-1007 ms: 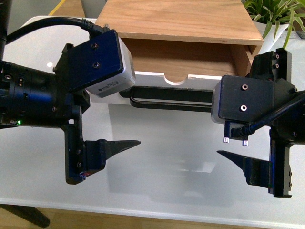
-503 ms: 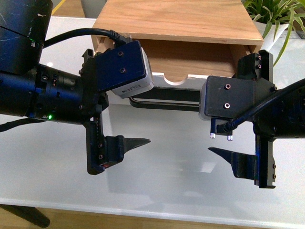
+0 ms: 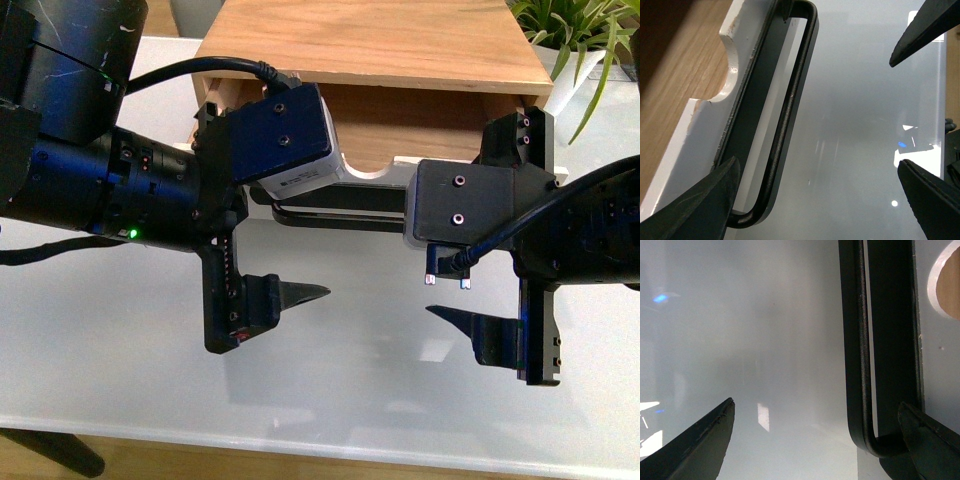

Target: Close drawer sideways

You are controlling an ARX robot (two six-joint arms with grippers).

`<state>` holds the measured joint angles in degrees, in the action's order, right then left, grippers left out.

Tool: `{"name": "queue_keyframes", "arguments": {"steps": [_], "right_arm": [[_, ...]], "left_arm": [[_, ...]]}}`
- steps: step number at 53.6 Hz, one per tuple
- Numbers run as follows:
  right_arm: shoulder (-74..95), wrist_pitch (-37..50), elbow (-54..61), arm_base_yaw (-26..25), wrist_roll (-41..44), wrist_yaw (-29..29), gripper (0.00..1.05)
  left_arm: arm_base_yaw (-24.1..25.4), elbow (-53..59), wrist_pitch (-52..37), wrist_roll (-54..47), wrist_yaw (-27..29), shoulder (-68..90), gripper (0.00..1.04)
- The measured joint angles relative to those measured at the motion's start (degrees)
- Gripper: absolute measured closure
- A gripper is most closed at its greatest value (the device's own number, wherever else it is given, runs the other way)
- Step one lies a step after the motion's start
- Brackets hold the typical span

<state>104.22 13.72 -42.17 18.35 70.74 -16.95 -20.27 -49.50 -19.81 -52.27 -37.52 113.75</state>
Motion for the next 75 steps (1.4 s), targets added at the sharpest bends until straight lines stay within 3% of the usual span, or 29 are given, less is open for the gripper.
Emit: {"name": "queue_keyframes", "arguments": {"steps": [75], "right_arm": [[8.2,0.9,-5.5,1.0,-0.2,-0.1,0.09]], "left_arm": [[-2.9,-7.2,3.0,0.1,2.5,7.4,0.09]]}}
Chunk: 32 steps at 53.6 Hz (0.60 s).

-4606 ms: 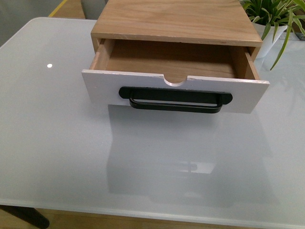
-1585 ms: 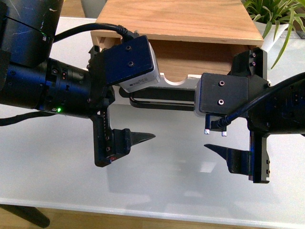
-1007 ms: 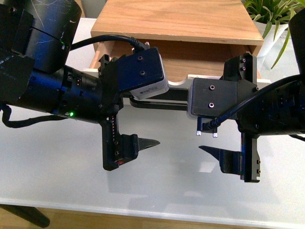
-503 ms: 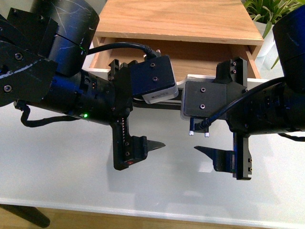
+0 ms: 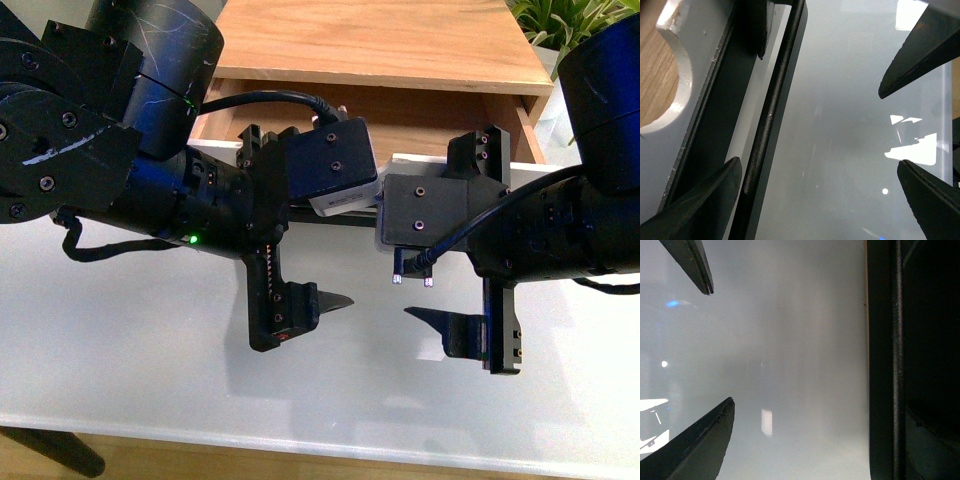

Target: Close drawer sideways

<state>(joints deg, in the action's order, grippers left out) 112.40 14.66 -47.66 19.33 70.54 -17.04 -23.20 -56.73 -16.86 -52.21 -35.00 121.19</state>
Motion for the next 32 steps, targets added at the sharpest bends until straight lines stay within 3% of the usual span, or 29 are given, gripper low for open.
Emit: {"name": "queue_keyframes", "arguments": {"steps": [32], "right_arm": [[5.0,-2.0,-9.0,-3.7,0.4,-1.8,0.09]], "left_arm": [[0.7,-10.0,3.1,2.6,-0.8,5.0,0.09]]}}
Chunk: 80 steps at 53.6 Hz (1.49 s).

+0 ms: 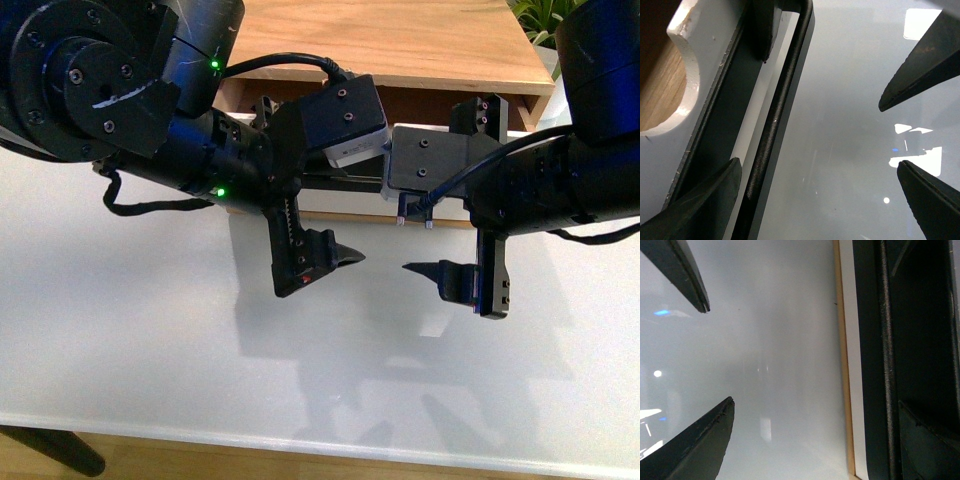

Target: Close drawer sideways

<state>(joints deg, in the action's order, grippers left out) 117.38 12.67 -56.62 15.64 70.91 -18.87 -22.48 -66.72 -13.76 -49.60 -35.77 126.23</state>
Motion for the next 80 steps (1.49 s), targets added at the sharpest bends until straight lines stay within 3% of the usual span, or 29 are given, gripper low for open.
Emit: {"name": "queue_keyframes", "arguments": {"steps": [27,52,64,71,80], "right_arm": [[6.7,-1.7,-11.3,-2.3,-0.8,0.5,0.09],[5.9,-1.4,-11.2,-2.6,-0.6,1.3,0.09],[-4.1,0.8,-2.9,-4.9,-2.4,1.6,0.09],[-13.2,7.2,5.8,-6.1,-7.6,-1.1,0.09],[-24.0,18.0,16.6,-9.0,-18.5,-1.8,0.09]], "left_arm": [[1.3,-13.6,5.1,1.0,2.0,6.5,0.09],[1.5,-14.4,4.6,3.5,2.8,6.6,0.09],[2.5,-4.1,-0.9,4.0,0.9,-2.9,0.09],[5.5,5.4,-9.0,8.0,0.1,-13.2,0.09],[10.8,16.6,-22.7,19.8,5.9,-24.3,0.09]]}}
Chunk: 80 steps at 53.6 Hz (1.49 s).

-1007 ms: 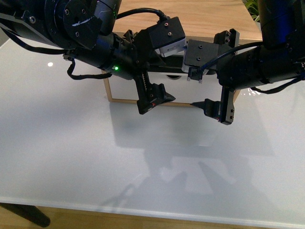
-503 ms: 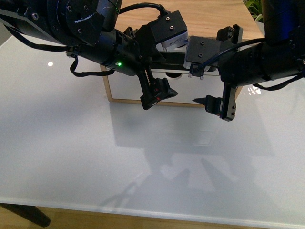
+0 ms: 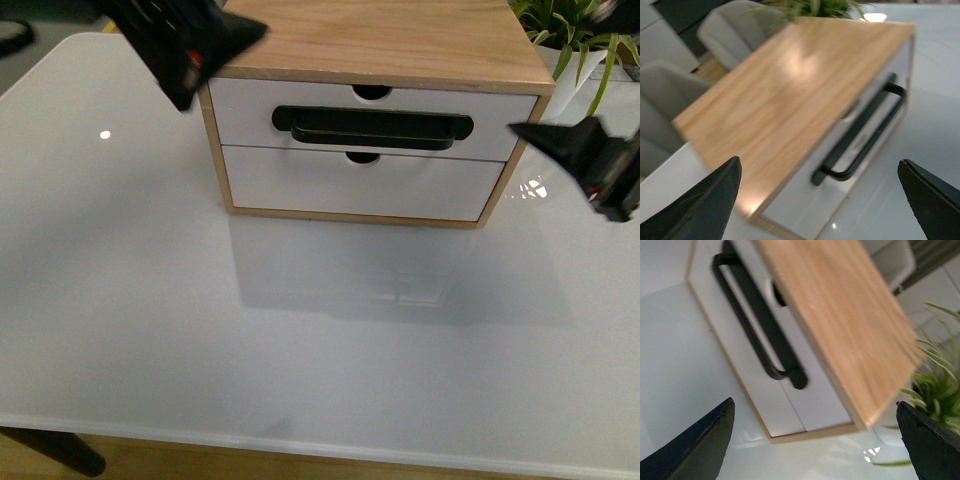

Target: Close drawer sideways

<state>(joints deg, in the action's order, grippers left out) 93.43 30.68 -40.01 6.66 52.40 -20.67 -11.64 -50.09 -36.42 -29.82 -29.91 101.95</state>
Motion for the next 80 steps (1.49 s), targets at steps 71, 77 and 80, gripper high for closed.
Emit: {"name": "queue_keyframes", "arguments": {"steps": [71,77,80], "right_arm": [[-64.6,-2.3,39.0,-6.6,-51.8,20.7,1.03],[-68.1,-5.6,39.0,-6.6,-51.8,20.7,1.03],[-70.4,-7.8,39.0,-6.6,-51.8,20.7,1.03]], "left_arm": [[11.5,49.1,1.9,29.7,29.9,-66.5,1.03],[11.5,49.1,5.7,29.7,29.9,-70.6,1.03],[11.5,49.1,8.2,29.7,29.9,-73.4,1.03]]}}
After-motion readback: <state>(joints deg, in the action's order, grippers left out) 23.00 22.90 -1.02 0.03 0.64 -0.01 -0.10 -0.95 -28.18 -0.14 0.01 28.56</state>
